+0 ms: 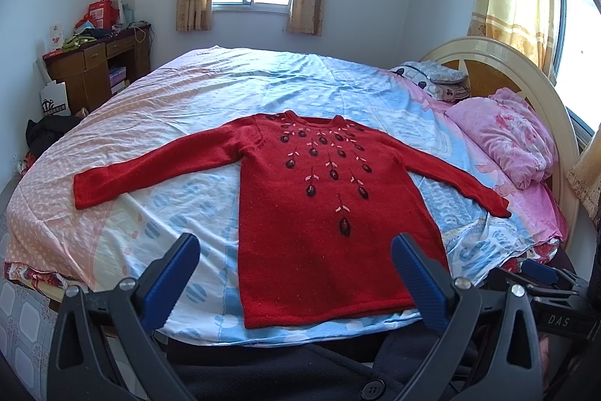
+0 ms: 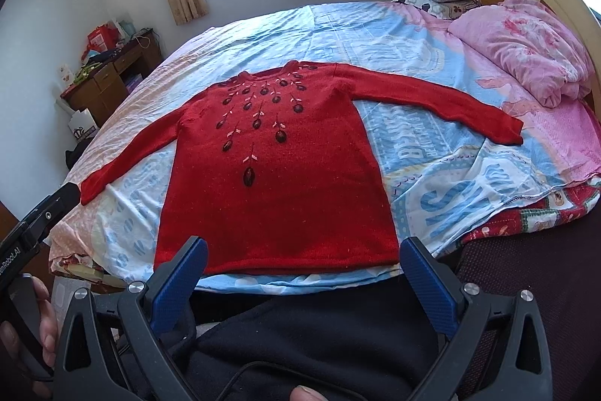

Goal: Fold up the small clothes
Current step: 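Reach the right tool to the sweater sleeve cuff and grasp it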

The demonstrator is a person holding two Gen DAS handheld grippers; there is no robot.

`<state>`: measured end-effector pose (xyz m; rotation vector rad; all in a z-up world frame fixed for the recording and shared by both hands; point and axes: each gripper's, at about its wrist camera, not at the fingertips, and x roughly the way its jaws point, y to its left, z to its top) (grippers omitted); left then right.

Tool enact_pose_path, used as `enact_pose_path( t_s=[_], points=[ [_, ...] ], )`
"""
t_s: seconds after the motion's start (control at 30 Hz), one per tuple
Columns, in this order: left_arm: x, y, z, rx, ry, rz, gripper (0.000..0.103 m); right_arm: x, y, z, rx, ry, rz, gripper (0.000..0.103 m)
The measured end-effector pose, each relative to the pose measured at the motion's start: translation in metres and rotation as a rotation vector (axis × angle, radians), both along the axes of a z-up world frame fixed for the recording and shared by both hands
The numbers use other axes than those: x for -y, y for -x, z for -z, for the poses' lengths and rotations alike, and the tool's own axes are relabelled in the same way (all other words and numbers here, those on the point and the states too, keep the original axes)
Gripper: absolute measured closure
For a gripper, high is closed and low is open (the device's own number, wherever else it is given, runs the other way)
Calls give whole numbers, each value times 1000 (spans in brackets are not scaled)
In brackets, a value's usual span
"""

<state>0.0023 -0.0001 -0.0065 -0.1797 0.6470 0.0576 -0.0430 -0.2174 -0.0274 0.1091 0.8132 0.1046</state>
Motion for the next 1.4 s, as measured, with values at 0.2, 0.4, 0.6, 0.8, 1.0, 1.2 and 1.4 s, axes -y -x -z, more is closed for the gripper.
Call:
enact_pose_path(
  t_s=[0.2, 0.4, 0.6, 0.8, 1.0, 1.2, 1.4],
  points=[
    [-3, -8, 1, 13, -27, 10, 0, 3, -5, 4, 32, 15, -18, 1],
    [-7, -37, 10, 32, -136, 52, 0, 36, -31, 22, 43, -2, 20, 1],
    [-25, -78, 30, 32, -135, 31, 0, 109, -64, 52, 27, -69, 174, 2],
    [-35, -124, 43, 11, -121, 6, 0, 189, -97, 71, 4, -116, 315, 12],
    [-35, -164, 60, -28, -110, -33, 0, 273, -140, 85, -38, -154, 466, 31],
    [-32, -186, 83, -77, -104, -56, 0, 335, -184, 91, -59, -169, 556, 54],
    [-36, -200, 92, -65, -185, -97, 0, 371, -223, 93, -77, -156, 610, 55]
  ],
)
